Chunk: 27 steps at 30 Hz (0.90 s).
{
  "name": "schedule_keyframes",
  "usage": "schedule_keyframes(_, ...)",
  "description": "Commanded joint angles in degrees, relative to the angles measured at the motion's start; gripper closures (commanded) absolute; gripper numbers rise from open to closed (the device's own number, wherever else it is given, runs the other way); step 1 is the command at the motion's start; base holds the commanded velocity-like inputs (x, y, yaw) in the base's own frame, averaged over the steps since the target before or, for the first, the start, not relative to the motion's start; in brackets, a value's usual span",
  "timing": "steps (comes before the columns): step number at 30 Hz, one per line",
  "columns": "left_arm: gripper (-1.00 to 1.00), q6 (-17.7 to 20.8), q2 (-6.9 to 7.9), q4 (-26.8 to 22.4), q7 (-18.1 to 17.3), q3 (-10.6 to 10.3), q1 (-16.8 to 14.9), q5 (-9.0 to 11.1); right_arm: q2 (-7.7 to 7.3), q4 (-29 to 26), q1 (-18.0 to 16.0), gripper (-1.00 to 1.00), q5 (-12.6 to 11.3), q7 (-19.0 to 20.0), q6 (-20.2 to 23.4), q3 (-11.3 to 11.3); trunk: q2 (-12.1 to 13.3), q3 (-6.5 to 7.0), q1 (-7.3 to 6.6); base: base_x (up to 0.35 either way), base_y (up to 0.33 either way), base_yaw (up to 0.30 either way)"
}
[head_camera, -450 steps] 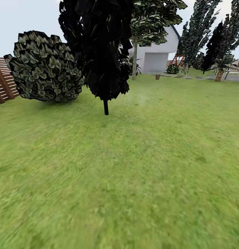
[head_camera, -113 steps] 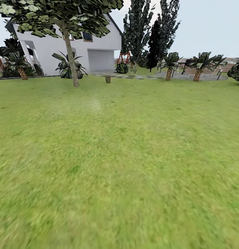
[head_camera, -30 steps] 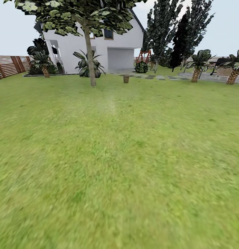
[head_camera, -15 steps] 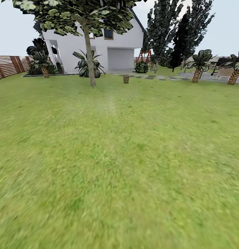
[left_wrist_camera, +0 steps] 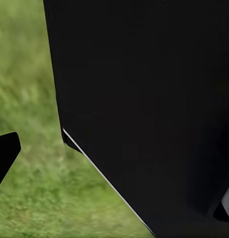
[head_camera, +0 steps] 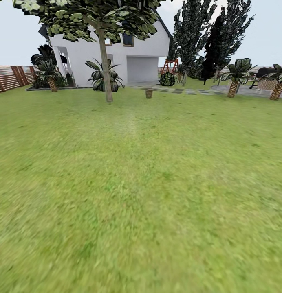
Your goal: Take the three Easter eggs out of the wicker basket on the lawn in the garden, then place them on the lawn next to a single tree (choose any tree) so that all three eggs are next to the same tree and none are left in the basket.
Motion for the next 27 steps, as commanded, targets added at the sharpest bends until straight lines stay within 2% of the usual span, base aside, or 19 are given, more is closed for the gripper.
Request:
schedule_keyframes(1,-1.0,-0.02,0.0,0.0,0.01,0.04,-0.02,0.02,-0.03,0.05,-0.03,-1.0,-0.04,-0.03,-0.19,0.01,-0.02,-0.05,0.02,0.217,0.0,0.0)
schedule_keyframes(27,-1.0,-0.02,0.03,0.0,0.04,0.11,-0.02,0.09,-0.07,0.05,-0.03,-1.0,-0.06,-0.03,-0.19,0.01,-0.02,-0.05,0.02,0.263,0.0,0.0)
